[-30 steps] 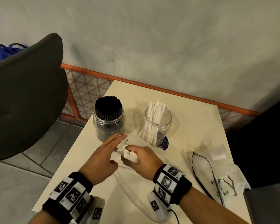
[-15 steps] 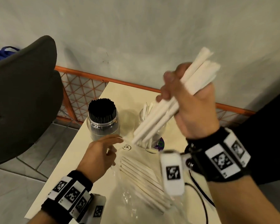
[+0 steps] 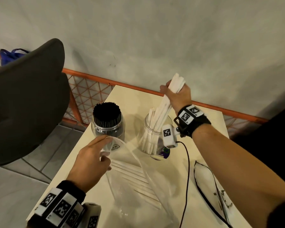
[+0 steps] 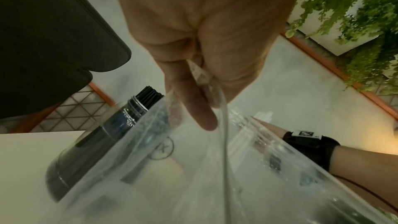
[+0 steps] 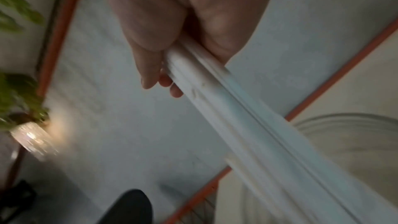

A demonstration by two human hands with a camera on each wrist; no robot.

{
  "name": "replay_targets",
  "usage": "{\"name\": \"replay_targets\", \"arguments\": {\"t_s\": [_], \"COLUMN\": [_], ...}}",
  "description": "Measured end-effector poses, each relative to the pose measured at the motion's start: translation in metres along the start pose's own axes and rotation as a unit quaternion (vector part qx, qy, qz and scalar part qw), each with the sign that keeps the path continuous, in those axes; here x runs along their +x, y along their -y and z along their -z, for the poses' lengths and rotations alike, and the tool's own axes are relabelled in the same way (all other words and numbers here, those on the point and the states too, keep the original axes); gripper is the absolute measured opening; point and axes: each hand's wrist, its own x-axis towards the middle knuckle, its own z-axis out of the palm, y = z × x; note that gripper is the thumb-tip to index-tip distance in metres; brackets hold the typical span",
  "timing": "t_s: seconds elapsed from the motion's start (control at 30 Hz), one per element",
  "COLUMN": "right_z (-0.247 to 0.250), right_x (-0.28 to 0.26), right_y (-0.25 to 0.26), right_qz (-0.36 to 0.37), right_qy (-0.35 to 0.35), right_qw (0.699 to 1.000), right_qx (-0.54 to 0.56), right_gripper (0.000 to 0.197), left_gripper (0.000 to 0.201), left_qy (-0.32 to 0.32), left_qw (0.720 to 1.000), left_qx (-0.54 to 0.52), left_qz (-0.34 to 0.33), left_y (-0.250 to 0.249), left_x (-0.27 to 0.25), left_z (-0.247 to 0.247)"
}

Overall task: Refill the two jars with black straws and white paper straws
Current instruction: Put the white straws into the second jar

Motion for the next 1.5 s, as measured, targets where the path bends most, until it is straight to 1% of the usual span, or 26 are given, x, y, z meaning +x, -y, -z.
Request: {"name": "replay_targets", "arguments": {"t_s": [0.13,0.2,0.27,0.33,0.4,0.47,0.53,0.6,0.63,0.7,0.73,0.77,0.83,0.9,0.97,1.0,1.03,1.07,1.1,1.17,1.23,1.3,1.37,1.4,1.43,1.5], "right_z": [-0.001,0.0,-0.001,-0.003,-0.002,0.002,0.005,0.005,0.005,0.006,0.008,0.01,0.017,0.023,0.03,0.032,0.036,0.04,0.045,0.058,0.072,0.082,0.085,0.085,0.085,0.082], "right_x": [0.002,0.002,0.001,-0.004,-0.011,-0.014,-0.015,-0.019,-0.026,-0.056,-0.078,-0.103,-0.155,-0.197,-0.218,-0.221,-0.22,-0.217,-0.213,-0.202,-0.186,-0.173,-0.164,-0.163,-0.162,-0.167], "right_y": [-0.048,-0.06,-0.07,-0.079,-0.088,-0.09,-0.084,-0.068,-0.056,-0.022,-0.006,0.01,0.031,0.031,0.016,0.009,0.002,-0.002,-0.005,-0.005,-0.002,0.002,0.007,0.01,0.01,0.009], "right_qz": [-0.025,0.0,0.055,0.08,0.087,0.101,0.089,0.082,0.096,0.142,0.17,0.196,0.21,0.164,0.108,0.079,0.051,0.024,0.002,-0.022,-0.041,-0.061,-0.057,-0.048,-0.031,0.03], "right_qy": [0.03,0.057,0.11,0.185,0.232,0.236,0.245,0.244,0.233,0.231,0.252,0.289,0.383,0.453,0.455,0.439,0.42,0.403,0.386,0.343,0.308,0.318,0.328,0.317,0.292,0.229], "right_qw": [0.99,0.967,0.927,0.867,0.807,0.78,0.771,0.783,0.804,0.862,0.88,0.88,0.846,0.787,0.729,0.708,0.693,0.684,0.678,0.682,0.701,0.714,0.732,0.753,0.783,0.839], "right_qx": [-0.138,-0.248,-0.354,-0.456,-0.537,-0.571,-0.581,-0.567,-0.538,-0.427,-0.366,-0.323,-0.307,-0.386,-0.5,-0.547,-0.583,-0.608,-0.625,-0.646,-0.642,-0.621,-0.594,-0.575,-0.548,-0.493], "right_gripper": [0.056,0.065,0.066,0.062,0.056,0.052,0.053,0.054,0.051,0.037,0.027,0.019,0.011,0.017,0.021,0.02,0.025,0.037,0.047,0.056,0.057,0.062,0.069,0.07,0.069,0.055], "left_gripper": [0.062,0.062,0.063,0.064,0.064,0.065,0.068,0.07,0.069,0.066,0.065,0.065,0.067,0.059,0.035,0.023,0.015,0.014,0.023,0.035,0.036,0.043,0.053,0.057,0.061,0.068], "left_qy": [0.003,0.006,0.012,0.016,0.019,0.026,0.034,0.045,0.051,0.059,0.069,0.082,0.112,0.127,0.114,0.109,0.116,0.131,0.146,0.161,0.147,0.129,0.104,0.094,0.084,0.073], "left_qw": [1.0,1.0,1.0,0.999,0.999,0.999,0.999,0.996,0.993,0.984,0.978,0.969,0.953,0.952,0.958,0.956,0.949,0.942,0.934,0.923,0.915,0.914,0.919,0.921,0.923,0.93], "left_qx": [0.019,0.026,0.027,0.032,0.04,0.044,0.042,0.075,0.104,0.159,0.189,0.224,0.277,0.276,0.261,0.27,0.289,0.307,0.324,0.351,0.374,0.385,0.38,0.376,0.372,0.358], "left_qz": [0.003,0.001,0.003,0.004,0.004,0.003,0.001,-0.018,-0.031,-0.051,-0.057,-0.061,-0.053,-0.026,-0.03,-0.039,-0.044,-0.043,-0.037,-0.009,0.002,-0.001,-0.021,-0.032,-0.04,-0.047], "left_y": [0.002,0.001,0.001,0.002,0.002,0.002,0.003,0.003,0.004,0.005,0.007,0.01,0.016,0.013,0.004,0.001,-0.003,-0.004,-0.003,-0.002,-0.005,-0.009,-0.01,-0.011,-0.011,-0.009], "left_x": [0.0,0.0,0.0,0.001,0.002,0.002,0.003,0.004,0.005,0.009,0.011,0.013,0.017,0.021,0.023,0.024,0.023,0.022,0.021,0.017,0.015,0.014,0.013,0.012,0.012,0.011], "left_z": [0.0,0.0,-0.001,-0.001,-0.001,0.0,0.001,0.003,0.004,0.007,0.007,0.006,0.004,0.0,-0.004,-0.005,-0.006,-0.007,-0.007,-0.004,0.0,-0.001,-0.003,-0.003,-0.001,0.001]}}
